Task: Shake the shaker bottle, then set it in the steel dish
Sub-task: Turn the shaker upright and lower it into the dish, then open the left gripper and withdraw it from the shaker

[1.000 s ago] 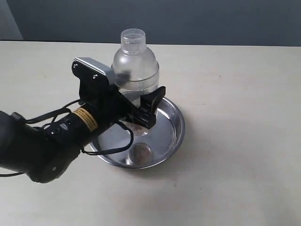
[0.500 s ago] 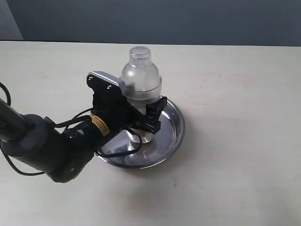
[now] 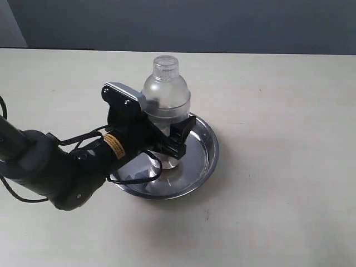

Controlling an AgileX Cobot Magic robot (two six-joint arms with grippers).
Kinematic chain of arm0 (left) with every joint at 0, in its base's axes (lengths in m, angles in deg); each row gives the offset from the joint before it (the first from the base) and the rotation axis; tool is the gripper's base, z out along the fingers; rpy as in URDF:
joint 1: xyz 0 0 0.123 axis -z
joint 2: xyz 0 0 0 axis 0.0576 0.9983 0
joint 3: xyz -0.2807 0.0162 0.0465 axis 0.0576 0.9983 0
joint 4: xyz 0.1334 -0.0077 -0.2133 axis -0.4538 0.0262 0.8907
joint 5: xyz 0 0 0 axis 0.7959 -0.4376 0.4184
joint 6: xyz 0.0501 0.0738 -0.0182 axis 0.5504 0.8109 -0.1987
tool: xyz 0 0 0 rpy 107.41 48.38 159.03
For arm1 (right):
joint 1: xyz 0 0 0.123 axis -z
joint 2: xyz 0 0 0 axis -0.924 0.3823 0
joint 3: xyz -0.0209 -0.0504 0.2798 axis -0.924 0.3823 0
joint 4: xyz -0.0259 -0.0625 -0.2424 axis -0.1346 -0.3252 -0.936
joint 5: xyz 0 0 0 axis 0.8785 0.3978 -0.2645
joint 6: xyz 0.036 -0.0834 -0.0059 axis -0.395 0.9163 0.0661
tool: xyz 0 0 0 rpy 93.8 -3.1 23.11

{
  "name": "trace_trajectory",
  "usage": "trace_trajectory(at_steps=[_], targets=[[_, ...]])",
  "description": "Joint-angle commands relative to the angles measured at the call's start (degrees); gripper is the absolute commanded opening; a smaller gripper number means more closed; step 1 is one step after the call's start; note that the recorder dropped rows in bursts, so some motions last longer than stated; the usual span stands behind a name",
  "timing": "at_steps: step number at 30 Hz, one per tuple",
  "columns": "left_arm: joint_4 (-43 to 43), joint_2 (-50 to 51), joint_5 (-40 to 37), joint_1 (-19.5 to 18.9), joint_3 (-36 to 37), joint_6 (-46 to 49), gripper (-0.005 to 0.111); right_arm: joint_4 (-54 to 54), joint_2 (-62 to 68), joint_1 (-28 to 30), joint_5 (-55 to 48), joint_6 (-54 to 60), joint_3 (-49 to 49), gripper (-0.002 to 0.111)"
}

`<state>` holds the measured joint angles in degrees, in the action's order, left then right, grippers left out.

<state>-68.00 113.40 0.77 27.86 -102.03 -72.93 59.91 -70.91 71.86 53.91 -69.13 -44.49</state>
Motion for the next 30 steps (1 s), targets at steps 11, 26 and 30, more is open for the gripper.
trace_trajectory(at_steps=[11,26,30], targets=[[-7.0,-0.4,1.8,-2.6,-0.4,-1.2,0.106,-0.1,-0.3,0.2,0.5,0.1,0.1,-0.001],[-5.4,-8.8,-3.1,-2.6,-0.4,-0.3,0.106,-0.1,-0.3,0.2,0.5,0.1,0.1,-0.001],[-4.9,-12.5,-6.5,-2.8,-0.4,1.4,0.106,-0.1,-0.3,0.2,0.5,0.1,0.1,-0.001]])
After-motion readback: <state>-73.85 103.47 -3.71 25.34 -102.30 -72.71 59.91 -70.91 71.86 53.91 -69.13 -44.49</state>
